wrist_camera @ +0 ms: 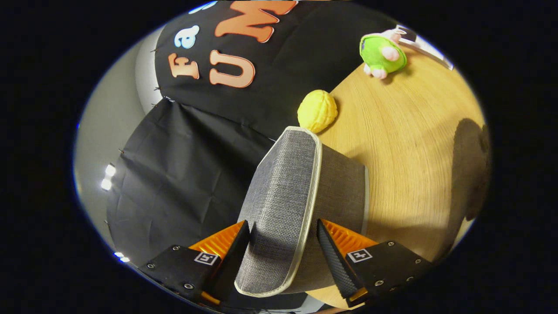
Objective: Open the storage box then place both shoes into the box .Put the left shoe in first, then the right shoe, with the right side of both shoes facing outward in a uniform manner.
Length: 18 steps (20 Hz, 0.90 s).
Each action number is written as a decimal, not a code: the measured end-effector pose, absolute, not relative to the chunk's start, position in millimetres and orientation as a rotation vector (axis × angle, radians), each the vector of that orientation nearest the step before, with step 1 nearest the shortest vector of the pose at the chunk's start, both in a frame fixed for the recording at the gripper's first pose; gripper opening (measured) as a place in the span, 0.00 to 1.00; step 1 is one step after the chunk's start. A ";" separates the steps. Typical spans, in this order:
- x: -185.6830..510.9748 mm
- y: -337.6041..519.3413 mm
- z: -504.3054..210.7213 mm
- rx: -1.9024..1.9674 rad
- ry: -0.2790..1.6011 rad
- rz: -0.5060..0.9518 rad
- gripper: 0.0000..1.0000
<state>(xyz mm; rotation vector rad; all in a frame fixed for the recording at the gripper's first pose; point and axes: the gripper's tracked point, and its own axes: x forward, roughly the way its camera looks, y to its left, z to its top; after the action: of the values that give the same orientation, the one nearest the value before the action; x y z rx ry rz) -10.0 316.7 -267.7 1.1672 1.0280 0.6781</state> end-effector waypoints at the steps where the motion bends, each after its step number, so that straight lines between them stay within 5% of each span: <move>1: -9.1 317.3 -266.8 1.176 1.026 0.678 0.90; 9: -1.7 301.6 -259.3 1.100 0.979 0.635 0.64; 11: 8.5 287.7 -257.3 1.113 0.944 0.594 0.53; 13: 13.2 281.3 -251.0 1.115 0.904 0.567 0.29; 18: 19.1 284.0 -231.7 1.188 0.884 0.570 0.08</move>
<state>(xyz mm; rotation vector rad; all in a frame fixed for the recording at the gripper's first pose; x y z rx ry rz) 19.1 284.0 -231.7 1.1882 0.8844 0.5701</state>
